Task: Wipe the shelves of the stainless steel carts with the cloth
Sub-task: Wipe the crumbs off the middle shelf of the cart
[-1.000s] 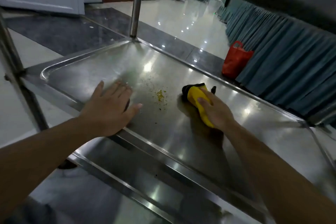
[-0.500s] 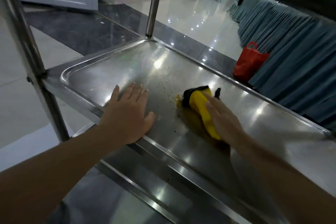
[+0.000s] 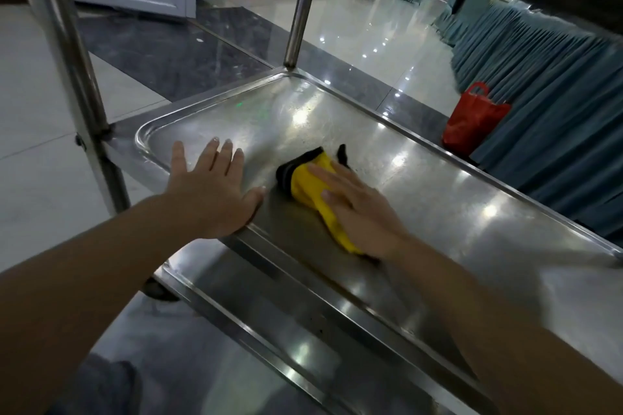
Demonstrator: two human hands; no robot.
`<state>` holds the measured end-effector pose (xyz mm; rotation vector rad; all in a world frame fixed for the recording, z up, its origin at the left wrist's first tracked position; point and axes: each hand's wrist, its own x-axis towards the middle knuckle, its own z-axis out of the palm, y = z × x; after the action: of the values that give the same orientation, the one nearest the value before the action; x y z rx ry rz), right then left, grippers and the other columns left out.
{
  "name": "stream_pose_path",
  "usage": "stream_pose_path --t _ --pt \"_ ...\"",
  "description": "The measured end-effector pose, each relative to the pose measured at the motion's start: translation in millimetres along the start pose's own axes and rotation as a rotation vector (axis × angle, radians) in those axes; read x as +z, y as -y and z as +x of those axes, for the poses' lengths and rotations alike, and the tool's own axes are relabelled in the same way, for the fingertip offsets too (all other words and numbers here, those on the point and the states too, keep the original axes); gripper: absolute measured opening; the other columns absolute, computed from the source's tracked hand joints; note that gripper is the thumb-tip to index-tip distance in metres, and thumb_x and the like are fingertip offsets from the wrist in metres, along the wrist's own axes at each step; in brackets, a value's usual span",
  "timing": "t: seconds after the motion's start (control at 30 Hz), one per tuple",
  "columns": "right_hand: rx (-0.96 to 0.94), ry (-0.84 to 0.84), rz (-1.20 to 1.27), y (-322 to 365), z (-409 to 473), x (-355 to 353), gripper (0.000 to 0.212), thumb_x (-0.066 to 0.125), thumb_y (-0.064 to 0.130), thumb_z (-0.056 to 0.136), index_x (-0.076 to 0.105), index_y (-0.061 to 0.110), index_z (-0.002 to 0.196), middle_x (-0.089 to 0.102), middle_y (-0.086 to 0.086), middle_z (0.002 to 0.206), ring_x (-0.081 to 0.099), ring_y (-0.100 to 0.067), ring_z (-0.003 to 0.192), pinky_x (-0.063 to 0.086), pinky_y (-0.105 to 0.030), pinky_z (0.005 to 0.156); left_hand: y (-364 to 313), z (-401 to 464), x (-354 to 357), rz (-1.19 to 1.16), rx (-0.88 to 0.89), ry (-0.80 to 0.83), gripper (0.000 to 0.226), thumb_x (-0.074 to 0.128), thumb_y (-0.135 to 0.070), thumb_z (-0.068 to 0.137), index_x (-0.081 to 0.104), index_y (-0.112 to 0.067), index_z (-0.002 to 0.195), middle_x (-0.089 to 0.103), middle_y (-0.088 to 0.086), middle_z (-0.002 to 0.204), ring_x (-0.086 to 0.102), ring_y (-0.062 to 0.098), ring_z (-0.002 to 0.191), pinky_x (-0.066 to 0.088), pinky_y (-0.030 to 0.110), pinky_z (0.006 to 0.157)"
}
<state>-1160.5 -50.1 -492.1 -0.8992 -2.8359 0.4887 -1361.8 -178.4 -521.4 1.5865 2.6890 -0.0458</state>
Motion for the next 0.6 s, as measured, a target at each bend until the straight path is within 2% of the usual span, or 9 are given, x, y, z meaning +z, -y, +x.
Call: stream_pose_path --t 0.13,0.3,0.4,0.47,0.53,0.6 --pt "0.242 -0.109 0.025 -29 43 -11 0.042 0.025 0.045 0.102 0.024 0.055 0.143 0.016 0.010 0.161 0.017 -0.018 0.147 0.018 -0.058 0.114 1 0 2 0.012 0.018 -0.040 0.097 -0.018 -0.068 0.072 0.000 -0.016 0.152 -0.001 0.003 0.162 -0.003 0.020 0.149 -0.009 0.063 0.111" --pt "0.406 -0.182 0.012 -22 40 -6 0.047 0.030 0.050 0.098 0.024 0.051 0.144 0.017 0.006 0.161 0.022 -0.026 0.145 0.018 -0.061 0.113 -2 -4 -1 0.007 0.034 -0.069 0.087 -0.005 -0.064 0.082 0.004 -0.015 0.153 0.000 0.006 0.162 -0.003 0.023 0.149 -0.011 0.063 0.111" --pt "0.274 -0.074 -0.059 -8 0 3 0.055 0.039 0.060 0.093 0.018 0.056 0.143 0.009 0.010 0.162 0.016 -0.022 0.147 0.019 -0.058 0.114 -4 -4 -4 -0.064 0.059 -0.142 0.071 0.020 -0.050 0.095 0.005 -0.013 0.153 -0.009 0.009 0.161 -0.012 0.025 0.148 -0.018 0.056 0.110" --pt "0.142 -0.017 -0.063 -8 -27 1 0.053 0.039 0.061 0.093 0.012 0.064 0.139 0.005 0.015 0.161 0.013 -0.018 0.147 0.018 -0.054 0.115 -4 0 -5 0.019 0.092 -0.197 0.067 0.018 -0.042 0.096 0.003 -0.008 0.153 -0.009 0.013 0.161 -0.011 0.027 0.148 -0.012 0.061 0.111" --pt "0.071 0.007 -0.035 -13 -37 -6 0.050 0.039 0.058 0.095 0.009 0.074 0.130 0.004 0.023 0.158 0.014 -0.015 0.146 0.018 -0.049 0.116 -4 6 -4 0.053 0.079 -0.208 0.069 0.012 -0.046 0.096 0.005 -0.006 0.152 -0.004 0.015 0.161 -0.007 0.027 0.149 -0.006 0.064 0.112" --pt "0.065 -0.005 0.002 -23 -27 -9 0.050 0.041 0.054 0.096 0.010 0.074 0.129 0.008 0.023 0.157 0.018 -0.015 0.145 0.020 -0.048 0.116 -3 10 -2 0.010 0.054 -0.200 0.073 0.005 -0.051 0.094 0.006 -0.007 0.152 -0.003 0.013 0.161 -0.008 0.027 0.148 -0.007 0.062 0.113"
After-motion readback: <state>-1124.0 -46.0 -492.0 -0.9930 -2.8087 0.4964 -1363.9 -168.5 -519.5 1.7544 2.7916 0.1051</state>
